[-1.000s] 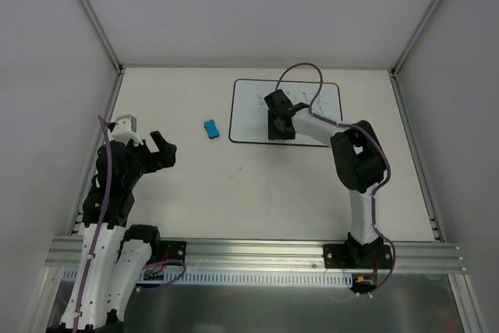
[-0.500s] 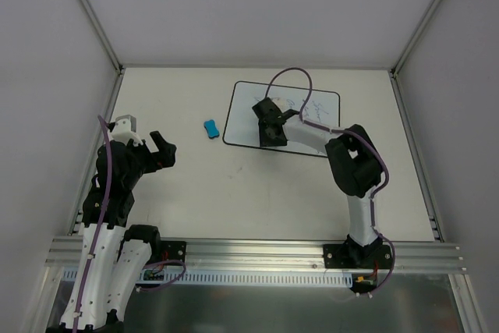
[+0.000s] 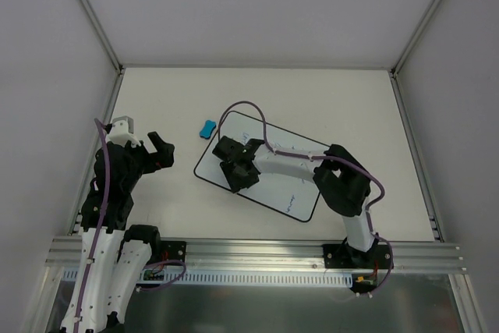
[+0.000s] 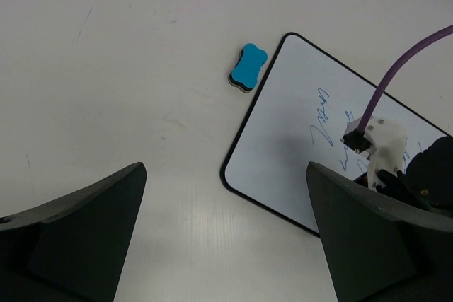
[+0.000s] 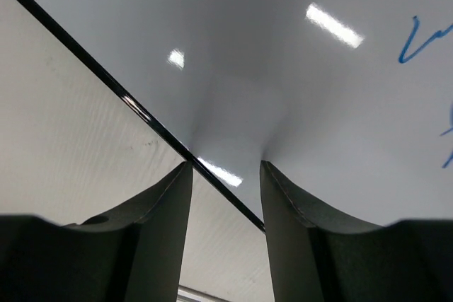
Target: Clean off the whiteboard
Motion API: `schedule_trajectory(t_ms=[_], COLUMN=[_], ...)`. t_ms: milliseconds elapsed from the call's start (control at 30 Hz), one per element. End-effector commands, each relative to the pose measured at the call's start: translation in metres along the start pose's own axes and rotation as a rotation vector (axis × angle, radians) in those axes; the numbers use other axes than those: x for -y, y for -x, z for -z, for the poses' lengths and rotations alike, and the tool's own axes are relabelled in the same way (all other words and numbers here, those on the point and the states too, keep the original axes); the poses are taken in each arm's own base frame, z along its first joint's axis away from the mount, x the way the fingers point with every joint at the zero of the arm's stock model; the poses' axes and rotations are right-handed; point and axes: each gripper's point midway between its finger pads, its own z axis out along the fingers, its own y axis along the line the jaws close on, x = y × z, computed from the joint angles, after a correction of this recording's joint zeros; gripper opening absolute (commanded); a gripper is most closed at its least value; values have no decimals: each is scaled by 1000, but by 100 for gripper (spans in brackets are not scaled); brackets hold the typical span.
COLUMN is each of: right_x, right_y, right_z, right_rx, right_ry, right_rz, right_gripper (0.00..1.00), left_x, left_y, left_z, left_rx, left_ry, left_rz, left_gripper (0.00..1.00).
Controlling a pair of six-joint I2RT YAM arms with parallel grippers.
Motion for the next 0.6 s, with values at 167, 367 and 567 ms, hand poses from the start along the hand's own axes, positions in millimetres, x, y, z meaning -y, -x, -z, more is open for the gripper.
schedule_trajectory(t_ms=[167,367,567], right_x=[82,207,272], right_y=[42,11,-39], right_z=[100,107,85], right_rx=[254,256,197], right_ry=[-146,-328,-333], right_rz=[-86,-436,-685], right_gripper=[52,50,46], left_x=[4,7,10], left_y=[3,-1,-4], left_z=[-4,-6,-10], left_rx=[5,-13,-42], left_ry=[-14,-29,-45], left_rz=[12,11,9], left_gripper=[99,99,99])
